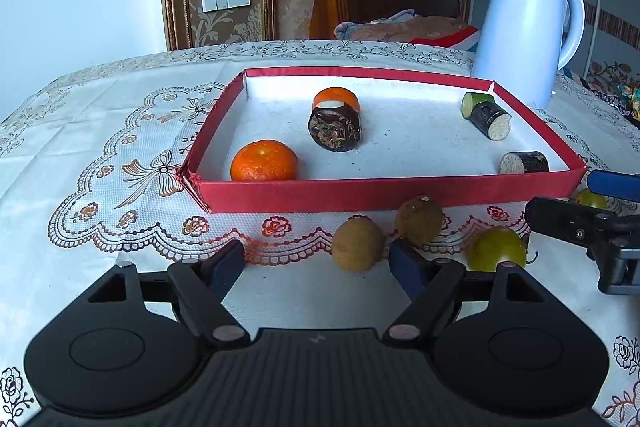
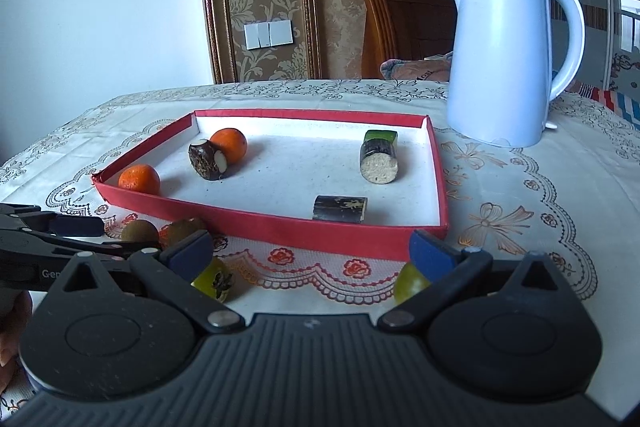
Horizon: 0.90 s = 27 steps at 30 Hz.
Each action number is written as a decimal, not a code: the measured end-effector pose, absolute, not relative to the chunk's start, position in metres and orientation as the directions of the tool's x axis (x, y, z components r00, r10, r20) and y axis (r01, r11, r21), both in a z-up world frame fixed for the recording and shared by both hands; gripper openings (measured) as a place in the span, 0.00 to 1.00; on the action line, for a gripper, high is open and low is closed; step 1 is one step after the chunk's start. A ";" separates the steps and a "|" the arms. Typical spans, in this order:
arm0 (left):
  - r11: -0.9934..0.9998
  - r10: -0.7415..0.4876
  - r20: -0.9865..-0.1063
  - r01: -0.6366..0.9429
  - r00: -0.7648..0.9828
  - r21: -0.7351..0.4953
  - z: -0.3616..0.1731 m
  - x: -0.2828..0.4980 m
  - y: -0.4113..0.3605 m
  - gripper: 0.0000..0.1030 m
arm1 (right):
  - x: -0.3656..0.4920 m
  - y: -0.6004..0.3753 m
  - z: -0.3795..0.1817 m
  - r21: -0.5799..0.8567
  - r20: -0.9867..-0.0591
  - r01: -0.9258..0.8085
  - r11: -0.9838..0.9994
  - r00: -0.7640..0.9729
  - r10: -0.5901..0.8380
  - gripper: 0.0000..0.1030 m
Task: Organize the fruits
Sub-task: 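Move both open grippers toward the loose round fruits beside the tray, then grasp the green tomato with the right gripper while the left grasps a brown round fruit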
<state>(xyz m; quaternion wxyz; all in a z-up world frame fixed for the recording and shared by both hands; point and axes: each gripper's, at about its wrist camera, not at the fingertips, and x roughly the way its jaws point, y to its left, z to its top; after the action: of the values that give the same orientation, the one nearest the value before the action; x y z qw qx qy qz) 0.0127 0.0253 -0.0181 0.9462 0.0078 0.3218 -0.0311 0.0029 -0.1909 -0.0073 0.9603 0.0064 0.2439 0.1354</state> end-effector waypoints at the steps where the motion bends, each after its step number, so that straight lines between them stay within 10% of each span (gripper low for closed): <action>1: 0.998 -0.053 -0.610 0.062 0.791 -0.006 -0.018 0.013 0.025 0.77 | 0.003 -0.191 -0.007 0.077 -0.467 -0.257 0.963 0.844 0.263 1.00; 27: 1.000 0.003 -0.611 -0.021 0.792 -0.022 -0.018 0.019 0.037 0.79 | 0.001 -0.159 -0.015 -0.054 -0.552 -0.402 0.914 0.775 0.309 1.00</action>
<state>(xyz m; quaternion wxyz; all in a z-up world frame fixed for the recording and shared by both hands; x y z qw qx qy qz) 0.0190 0.0368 -0.0178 0.9464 -0.0140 0.3225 0.0062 0.0006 -0.1586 -0.0145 0.9382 -0.0846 0.2770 0.1895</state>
